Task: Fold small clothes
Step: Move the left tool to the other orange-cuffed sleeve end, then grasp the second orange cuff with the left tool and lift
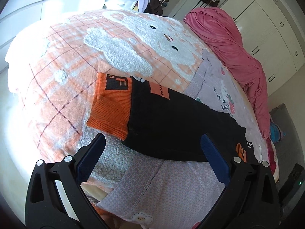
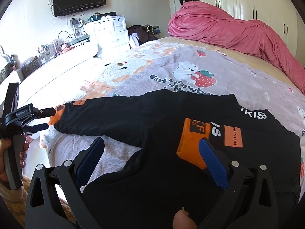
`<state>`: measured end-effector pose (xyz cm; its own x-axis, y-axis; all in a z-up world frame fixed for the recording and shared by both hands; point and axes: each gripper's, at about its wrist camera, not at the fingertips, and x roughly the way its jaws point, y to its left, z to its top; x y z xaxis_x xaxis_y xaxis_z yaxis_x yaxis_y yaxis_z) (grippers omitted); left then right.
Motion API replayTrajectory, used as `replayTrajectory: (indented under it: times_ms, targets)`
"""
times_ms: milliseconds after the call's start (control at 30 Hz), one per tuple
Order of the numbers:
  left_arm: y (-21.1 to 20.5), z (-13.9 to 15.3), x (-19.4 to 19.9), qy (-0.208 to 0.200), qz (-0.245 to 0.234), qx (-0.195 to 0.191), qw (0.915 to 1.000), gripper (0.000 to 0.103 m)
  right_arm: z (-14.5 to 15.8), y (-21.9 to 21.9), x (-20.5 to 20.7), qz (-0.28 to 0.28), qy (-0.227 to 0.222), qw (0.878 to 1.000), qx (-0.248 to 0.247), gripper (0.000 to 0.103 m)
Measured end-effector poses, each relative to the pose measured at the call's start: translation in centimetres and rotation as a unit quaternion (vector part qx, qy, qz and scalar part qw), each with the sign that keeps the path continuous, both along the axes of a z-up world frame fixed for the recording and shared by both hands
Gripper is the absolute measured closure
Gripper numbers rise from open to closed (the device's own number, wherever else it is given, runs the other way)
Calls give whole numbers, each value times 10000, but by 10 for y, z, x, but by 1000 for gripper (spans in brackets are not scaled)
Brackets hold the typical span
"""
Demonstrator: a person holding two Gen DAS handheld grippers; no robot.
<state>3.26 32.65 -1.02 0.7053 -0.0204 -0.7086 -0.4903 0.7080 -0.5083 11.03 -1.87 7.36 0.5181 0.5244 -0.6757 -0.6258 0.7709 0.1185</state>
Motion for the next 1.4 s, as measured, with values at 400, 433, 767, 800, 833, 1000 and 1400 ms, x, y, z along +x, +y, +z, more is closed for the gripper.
replayTrajectory:
  times_ms: [400, 433, 767, 800, 833, 1000, 1400]
  targets:
    - [14, -21, 5, -52, 260, -579, 9980, 9, -16, 13, 5, 43, 177, 9998, -57, 4]
    - [14, -21, 6, -63, 296, -553, 9980, 9, -16, 15, 6, 62, 192, 9998, -55, 4]
    - [21, -20, 22, -221, 940, -310, 9948, 15, -12, 27, 13, 125, 220, 9997, 39, 4]
    - [22, -21, 23, -224, 973, -289, 9946, 18, -13, 25, 14, 100, 231, 9997, 37, 4]
    - [22, -21, 25, -244, 1030, -279, 9940, 21, -13, 24, 16, 83, 235, 9997, 35, 4]
    - [25, -22, 28, -223, 1237, -284, 9917, 64, -17, 7, 21, -94, 280, 9996, 8, 4]
    - [-8, 16, 33, -1072, 805, -429, 9900, 95, -19, -49, 29, -666, 436, 9968, 67, 4]
